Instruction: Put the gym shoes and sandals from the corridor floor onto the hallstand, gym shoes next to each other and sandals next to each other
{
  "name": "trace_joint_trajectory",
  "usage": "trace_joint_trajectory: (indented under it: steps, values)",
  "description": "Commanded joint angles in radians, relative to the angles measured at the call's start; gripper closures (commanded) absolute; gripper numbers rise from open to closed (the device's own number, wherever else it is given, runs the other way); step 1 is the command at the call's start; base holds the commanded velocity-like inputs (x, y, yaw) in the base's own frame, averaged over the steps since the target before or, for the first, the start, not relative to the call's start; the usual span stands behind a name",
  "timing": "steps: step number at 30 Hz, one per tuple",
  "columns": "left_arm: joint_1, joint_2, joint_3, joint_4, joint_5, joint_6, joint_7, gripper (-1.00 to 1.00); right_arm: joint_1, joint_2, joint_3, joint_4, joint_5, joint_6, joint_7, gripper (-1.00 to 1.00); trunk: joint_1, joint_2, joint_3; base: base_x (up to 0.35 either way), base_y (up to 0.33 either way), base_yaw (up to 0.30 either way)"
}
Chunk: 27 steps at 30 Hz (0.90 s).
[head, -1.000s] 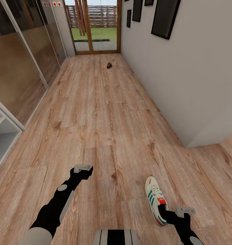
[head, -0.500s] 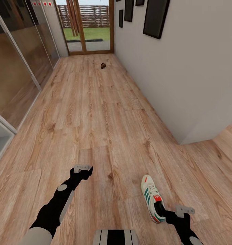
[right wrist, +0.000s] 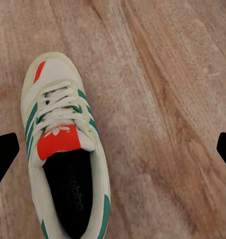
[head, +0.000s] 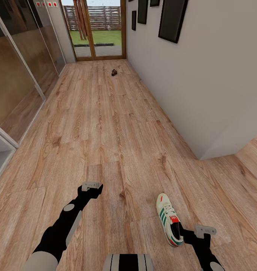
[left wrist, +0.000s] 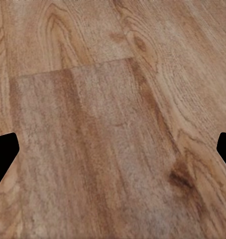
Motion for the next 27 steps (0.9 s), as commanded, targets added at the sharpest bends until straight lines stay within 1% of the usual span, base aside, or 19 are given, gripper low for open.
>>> trace_joint_trajectory:
  steps: [1,3,10,17,22,27]
  values:
    - [0.000,0.000,0.001,-0.002,0.000,0.006,-0.004,-1.00,-0.001,0.000,0.000,0.002,0.001,-0.004,-0.001,-1.00,0.000,0.000,-0.001,0.000,0.000,0.000]
    - [0.000,0.000,0.001,-0.002,0.000,0.006,-0.004,-1.00,-0.005,0.000,0.001,0.045,0.001,-0.009,-0.001,-1.00,0.000,0.000,-0.001,0.000,0.000,0.000]
    - [0.000,0.000,0.001,-0.001,0.000,0.006,-0.004,-1.00,-0.022,0.000,0.001,0.095,0.001,-0.010,-0.001,-1.00,0.000,0.000,-0.001,0.000,0.000,0.000]
    - [0.000,0.000,0.001,-0.002,0.000,0.006,-0.004,-1.00,-0.033,0.000,0.002,0.182,0.002,-0.015,-0.001,-1.00,0.000,0.000,-0.001,0.000,0.000,0.000]
    - [0.000,0.000,0.001,-0.001,0.000,0.006,-0.004,-1.00,-0.034,0.001,0.002,0.197,0.004,-0.039,-0.001,-1.00,0.000,0.000,-0.001,0.000,0.000,0.000]
    - [0.000,0.000,0.001,-0.002,0.000,0.006,-0.004,-1.00,-0.034,0.001,0.003,0.199,0.004,-0.045,-0.001,-1.00,0.000,0.000,-0.001,0.000,0.000,0.000]
